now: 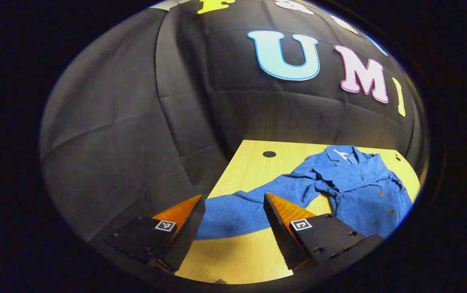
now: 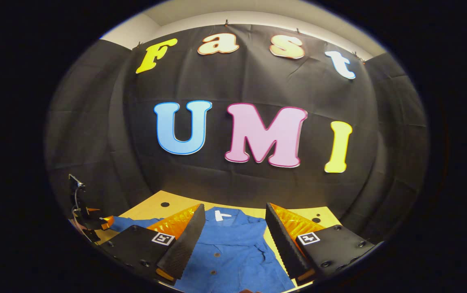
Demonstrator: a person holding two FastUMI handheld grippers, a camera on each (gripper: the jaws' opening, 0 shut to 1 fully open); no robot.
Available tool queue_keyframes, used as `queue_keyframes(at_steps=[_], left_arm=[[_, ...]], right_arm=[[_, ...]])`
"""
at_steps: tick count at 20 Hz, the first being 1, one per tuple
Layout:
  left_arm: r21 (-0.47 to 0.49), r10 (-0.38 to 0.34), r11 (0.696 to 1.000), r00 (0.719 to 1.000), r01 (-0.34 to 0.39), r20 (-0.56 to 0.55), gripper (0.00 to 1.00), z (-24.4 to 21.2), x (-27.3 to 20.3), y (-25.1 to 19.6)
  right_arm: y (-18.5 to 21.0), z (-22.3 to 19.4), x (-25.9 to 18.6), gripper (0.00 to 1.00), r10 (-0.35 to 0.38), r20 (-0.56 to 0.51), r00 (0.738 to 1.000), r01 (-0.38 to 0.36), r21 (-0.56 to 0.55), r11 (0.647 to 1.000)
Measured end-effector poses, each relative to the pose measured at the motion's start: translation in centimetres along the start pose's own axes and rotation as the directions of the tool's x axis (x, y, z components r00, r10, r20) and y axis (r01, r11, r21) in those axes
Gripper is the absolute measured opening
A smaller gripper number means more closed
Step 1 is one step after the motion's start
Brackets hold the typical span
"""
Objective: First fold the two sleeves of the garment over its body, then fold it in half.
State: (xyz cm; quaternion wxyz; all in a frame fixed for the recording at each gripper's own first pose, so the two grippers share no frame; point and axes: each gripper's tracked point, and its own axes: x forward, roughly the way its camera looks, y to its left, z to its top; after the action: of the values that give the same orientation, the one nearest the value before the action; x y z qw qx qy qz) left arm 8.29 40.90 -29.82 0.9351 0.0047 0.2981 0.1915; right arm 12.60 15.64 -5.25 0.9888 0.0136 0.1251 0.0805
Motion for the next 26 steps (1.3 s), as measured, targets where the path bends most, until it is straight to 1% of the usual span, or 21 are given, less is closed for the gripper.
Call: queue_keyframes(at_steps=[1, 2, 4, 6, 8, 9, 10, 11, 12, 14, 16, 18, 19, 22, 23, 24, 25, 26], left_arm=[[0.020, 0.002, 1.000, 1.000, -0.002, -0.029, 0.85, -0.5, 1.1, 0.1], [0.031, 0.000, 1.000, 0.999, 0.001, -0.043, 0.85, -0.6, 2.0, 0.2], [0.059, 0.001, 0.998, 0.998, 0.002, -0.060, 0.85, -0.6, 3.8, 0.2], [0.103, 0.027, 0.994, 0.996, -0.018, -0.083, 0.85, -0.6, 5.3, 0.8], [0.122, 0.053, 0.992, 0.992, -0.040, -0.110, 0.87, -1.1, 6.3, 1.1], [0.115, 0.057, 0.993, 0.991, -0.042, -0.123, 0.87, -1.4, 6.5, 1.0], [0.104, 0.061, 0.993, 0.990, -0.047, -0.130, 0.87, -1.8, 6.6, 1.0], [0.093, 0.069, 0.994, 0.989, -0.057, -0.133, 0.87, -2.0, 6.8, 1.1], [0.089, 0.082, 0.994, 0.987, -0.070, -0.140, 0.87, -2.3, 6.9, 1.6], [0.087, 0.106, 0.992, 0.982, -0.093, -0.154, 0.87, -2.9, 7.3, 2.2], [0.105, 0.099, 0.991, 0.978, -0.081, -0.185, 0.87, -3.8, 7.8, 2.1], [0.121, 0.133, 0.987, 0.969, -0.109, -0.208, 0.87, -4.5, 8.1, 2.8], [0.112, 0.152, 0.985, 0.967, -0.132, -0.204, 0.87, -4.4, 8.0, 3.3], [0.094, 0.184, 0.981, 0.963, -0.169, -0.195, 0.87, -4.6, 7.3, 4.6], [0.087, 0.193, 0.980, 0.957, -0.178, -0.218, 0.87, -5.3, 7.2, 5.1], [0.077, 0.207, 0.978, 0.938, -0.193, -0.277, 0.87, -7.0, 6.8, 5.7], [0.041, 0.201, 0.980, 0.946, -0.197, -0.253, 0.88, -6.8, 6.7, 5.3], [0.016, 0.195, 0.980, 0.954, -0.197, -0.227, 0.86, -6.7, 7.5, 5.3]], right_arm=[[-1.0, -0.4, -1.3, 0.93, -0.033, -0.008, 0.999, 0.033, 0.004, 0.999], [-1.6, -0.8, -2.3, 0.94, -0.053, -0.019, 0.998, 0.053, 0.015, 0.998], [-2.7, -1.7, -3.8, 0.93, -0.081, -0.053, 0.995, 0.083, 0.032, 0.996], [-3.8, -2.5, -4.4, 0.94, -0.101, -0.084, 0.991, 0.103, 0.020, 0.994], [-3.7, -3.0, -4.7, 0.94, -0.083, -0.109, 0.991, 0.086, 0.017, 0.996], [-3.9, -2.9, -4.6, 0.94, -0.076, -0.106, 0.991, 0.079, 0.024, 0.997], [-4.1, -3.0, -4.3, 0.90, -0.073, -0.107, 0.992, 0.077, 0.039, 0.996], [-4.1, -3.5, -4.0, 0.90, -0.061, -0.125, 0.990, 0.069, 0.066, 0.995], [-3.8, -4.0, -3.5, 0.94, -0.044, -0.151, 0.987, 0.060, 0.099, 0.993], [-4.3, -4.2, -2.5, 0.94, -0.026, -0.177, 0.984, 0.052, 0.143, 0.988], [-4.7, -3.8, -1.4, 0.94, -0.018, -0.180, 0.983, 0.047, 0.161, 0.986], [-5.2, -3.7, -0.8, 0.94, -0.013, -0.176, 0.984, 0.044, 0.172, 0.984], [-5.3, -3.6, -0.6, 0.94, -0.012, -0.173, 0.985, 0.042, 0.174, 0.984], [-5.8, -4.2, -0.3, 0.94, -0.015, -0.181, 0.983, 0.047, 0.172, 0.984], [-5.9, -4.5, -0.3, 0.94, -0.015, -0.189, 0.982, 0.050, 0.177, 0.983], [-5.9, -4.8, -0.2, 0.94, -0.013, -0.196, 0.981, 0.051, 0.190, 0.981], [-5.9, -5.0, -0.1, 0.94, -0.011, -0.201, 0.980, 0.052, 0.198, 0.979], [-6.0, -5.2, -0.2, 0.94, -0.010, -0.205, 0.979, 0.054, 0.206, 0.977]])
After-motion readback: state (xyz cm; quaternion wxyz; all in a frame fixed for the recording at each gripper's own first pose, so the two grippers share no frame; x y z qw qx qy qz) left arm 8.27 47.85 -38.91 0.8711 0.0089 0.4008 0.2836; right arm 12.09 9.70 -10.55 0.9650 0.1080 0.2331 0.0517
